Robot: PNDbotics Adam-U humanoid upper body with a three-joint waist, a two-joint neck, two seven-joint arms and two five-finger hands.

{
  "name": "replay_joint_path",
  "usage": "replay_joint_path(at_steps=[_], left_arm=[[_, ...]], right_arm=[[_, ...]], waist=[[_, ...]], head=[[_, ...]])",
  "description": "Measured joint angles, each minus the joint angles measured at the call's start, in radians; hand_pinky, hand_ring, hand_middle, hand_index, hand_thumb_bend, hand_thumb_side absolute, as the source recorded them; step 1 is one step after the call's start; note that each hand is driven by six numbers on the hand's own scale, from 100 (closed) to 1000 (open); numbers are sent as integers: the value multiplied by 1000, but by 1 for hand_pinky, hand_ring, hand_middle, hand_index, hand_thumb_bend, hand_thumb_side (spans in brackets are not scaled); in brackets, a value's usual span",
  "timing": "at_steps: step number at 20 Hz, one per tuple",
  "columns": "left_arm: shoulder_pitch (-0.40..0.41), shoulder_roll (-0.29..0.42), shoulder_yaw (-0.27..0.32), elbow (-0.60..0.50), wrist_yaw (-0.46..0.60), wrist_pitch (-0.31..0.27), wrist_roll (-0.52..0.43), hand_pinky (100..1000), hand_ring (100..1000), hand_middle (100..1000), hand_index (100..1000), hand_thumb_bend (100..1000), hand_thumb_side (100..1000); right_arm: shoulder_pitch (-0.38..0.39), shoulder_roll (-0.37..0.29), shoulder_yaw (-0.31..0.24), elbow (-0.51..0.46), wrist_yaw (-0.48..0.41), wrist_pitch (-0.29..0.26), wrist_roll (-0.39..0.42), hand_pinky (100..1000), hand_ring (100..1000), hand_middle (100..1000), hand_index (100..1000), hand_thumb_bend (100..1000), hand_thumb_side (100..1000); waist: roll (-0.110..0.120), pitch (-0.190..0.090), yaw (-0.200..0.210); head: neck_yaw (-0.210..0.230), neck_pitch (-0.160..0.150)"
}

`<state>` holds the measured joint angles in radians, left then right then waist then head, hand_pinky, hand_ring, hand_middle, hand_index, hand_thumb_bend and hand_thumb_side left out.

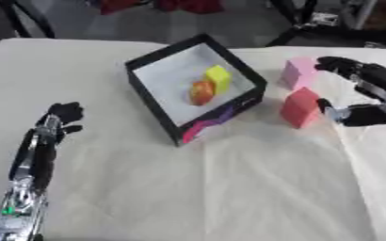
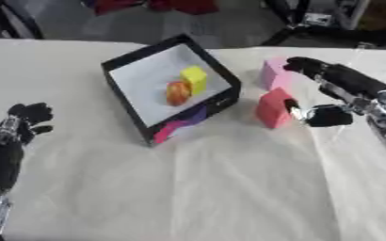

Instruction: Pick up objects on the table and place them in the box.

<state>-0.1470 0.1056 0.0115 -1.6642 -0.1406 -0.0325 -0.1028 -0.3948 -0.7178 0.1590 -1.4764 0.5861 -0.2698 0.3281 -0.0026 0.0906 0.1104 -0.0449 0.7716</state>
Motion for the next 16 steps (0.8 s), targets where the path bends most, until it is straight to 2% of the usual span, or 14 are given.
replay_joint_path(at_steps=[9,16], left_arm=[[0,0,0,0,0,0,0,787,807,735,816,139,1000],[0,0,0,0,0,0,0,787,806,735,816,138,1000]], right_arm=[[-10,29,-43,29,-42,64,127,905,942,987,1000,100,703],[-30,62,-48,52,-46,90,152,887,928,976,1000,100,744]], waist=[[0,0,-1],[0,0,-1]], head=[[1,0],[-1,0]])
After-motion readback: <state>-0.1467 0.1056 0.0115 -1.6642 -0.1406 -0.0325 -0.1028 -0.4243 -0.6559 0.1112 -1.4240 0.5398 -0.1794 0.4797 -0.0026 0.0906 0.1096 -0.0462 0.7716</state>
